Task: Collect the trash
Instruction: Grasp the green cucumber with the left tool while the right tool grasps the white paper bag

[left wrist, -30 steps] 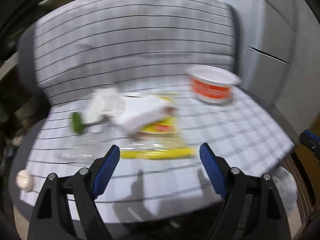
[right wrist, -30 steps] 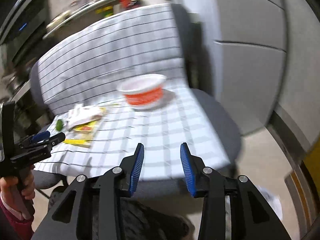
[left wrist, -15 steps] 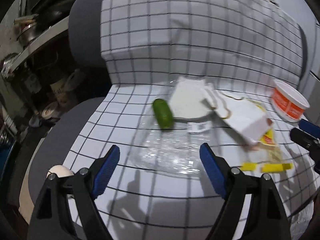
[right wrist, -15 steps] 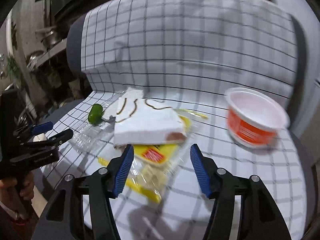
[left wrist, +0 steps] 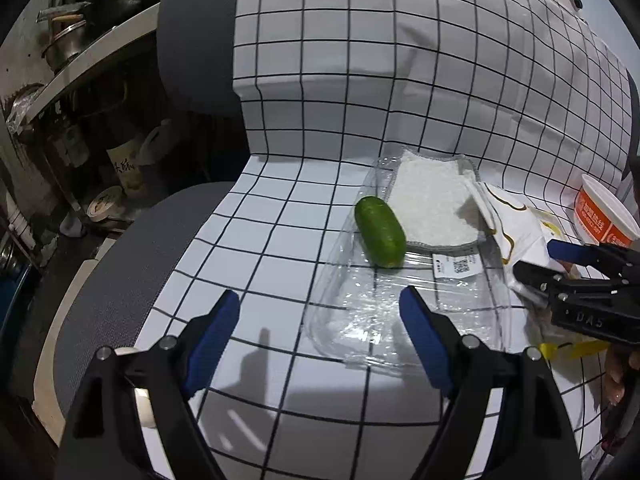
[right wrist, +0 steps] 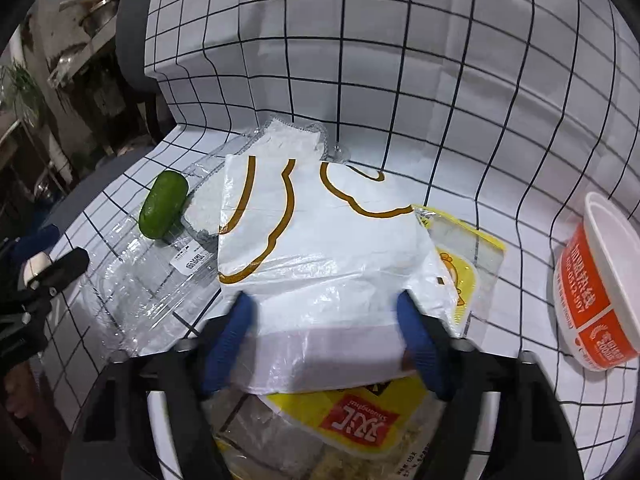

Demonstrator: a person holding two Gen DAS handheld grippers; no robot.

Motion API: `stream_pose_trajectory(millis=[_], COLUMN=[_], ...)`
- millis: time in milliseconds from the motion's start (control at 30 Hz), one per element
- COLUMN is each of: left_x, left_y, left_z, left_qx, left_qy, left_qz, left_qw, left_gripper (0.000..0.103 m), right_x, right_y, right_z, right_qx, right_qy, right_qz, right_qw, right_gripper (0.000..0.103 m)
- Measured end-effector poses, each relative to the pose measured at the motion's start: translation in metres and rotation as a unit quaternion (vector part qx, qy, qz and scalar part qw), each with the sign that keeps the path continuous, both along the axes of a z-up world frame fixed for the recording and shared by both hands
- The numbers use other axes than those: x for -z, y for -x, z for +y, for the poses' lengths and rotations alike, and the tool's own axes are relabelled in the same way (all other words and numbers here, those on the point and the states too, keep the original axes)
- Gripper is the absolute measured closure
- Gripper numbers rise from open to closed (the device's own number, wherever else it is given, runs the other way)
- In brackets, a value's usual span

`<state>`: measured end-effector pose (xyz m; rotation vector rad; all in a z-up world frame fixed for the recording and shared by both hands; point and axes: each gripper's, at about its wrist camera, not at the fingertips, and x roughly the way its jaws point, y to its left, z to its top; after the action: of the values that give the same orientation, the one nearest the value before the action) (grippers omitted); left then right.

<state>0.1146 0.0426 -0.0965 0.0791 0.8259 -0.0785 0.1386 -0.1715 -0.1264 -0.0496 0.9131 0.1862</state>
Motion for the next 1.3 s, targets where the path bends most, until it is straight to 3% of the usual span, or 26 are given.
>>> stream_pose_trajectory(millis=[133, 200, 367, 500, 567, 767, 933, 1033, 1133, 1300], left_x=[-0.003, -0.007, -0.016, -0.012, -0.008, 0.014, 0.026, 0.022, 0.009, -0.01], left_y=[0.001, 0.001, -0.005, -0.026, -0.037, -0.071, -0.082, -0.08, -0.067, -0.049], left_z=[0.009, 0.013, 0.008, -0.013, -0.023, -0.048, -0.057, -0.056, -0.05, -0.035], left_qx=[-0.01, -0.011, 0.0, 0.019, 0.021, 0.008, 0.003, 0.004, 0.002, -0.01], left_qy=[0.006, 0.011, 0.027, 0.033, 0.03, -0.01, -0.045, -0.041, -0.025, -0.01], left_qz=[0.0, 0.0, 0.002, 0.022, 0.032, 0.063, 0.066, 0.057, 0.042, 0.024], left_qw=[0.9999, 0.9999, 0.9996, 0.999, 0.9988, 0.9979, 0.9968, 0.9975, 0.9988, 0.9996], left_gripper=[0.023, 0.023, 0.025, 0.038, 0.043, 0.045, 0.052, 0.059, 0.073, 0.073], right_x=[-0.018, -0.033, -0.073, -0.089, -0.089, -0.084, -0.082, -0.083, -0.085, -0.086], right_y=[0.009, 0.019, 0.053, 0.086, 0.098, 0.119, 0.121, 0.122, 0.124, 0.12], right_z=[-0.001, -0.005, -0.021, -0.038, -0.047, -0.065, -0.063, -0.061, -0.059, -0.051], right_qx=[0.006, 0.015, 0.034, 0.067, 0.078, 0.099, 0.099, 0.094, 0.088, 0.071], right_qy=[-0.001, -0.006, -0.025, -0.018, -0.02, -0.026, -0.028, -0.032, -0.046, -0.057], right_qz=[-0.037, -0.066, -0.13, -0.148, -0.147, -0.138, -0.133, -0.136, -0.14, -0.137], right_qw=[0.999, 0.998, 0.991, 0.987, 0.986, 0.985, 0.986, 0.986, 0.985, 0.986], right_gripper=[0.09, 0.1, 0.101, 0.101, 0.101, 0.101, 0.101, 0.101, 0.101, 0.101])
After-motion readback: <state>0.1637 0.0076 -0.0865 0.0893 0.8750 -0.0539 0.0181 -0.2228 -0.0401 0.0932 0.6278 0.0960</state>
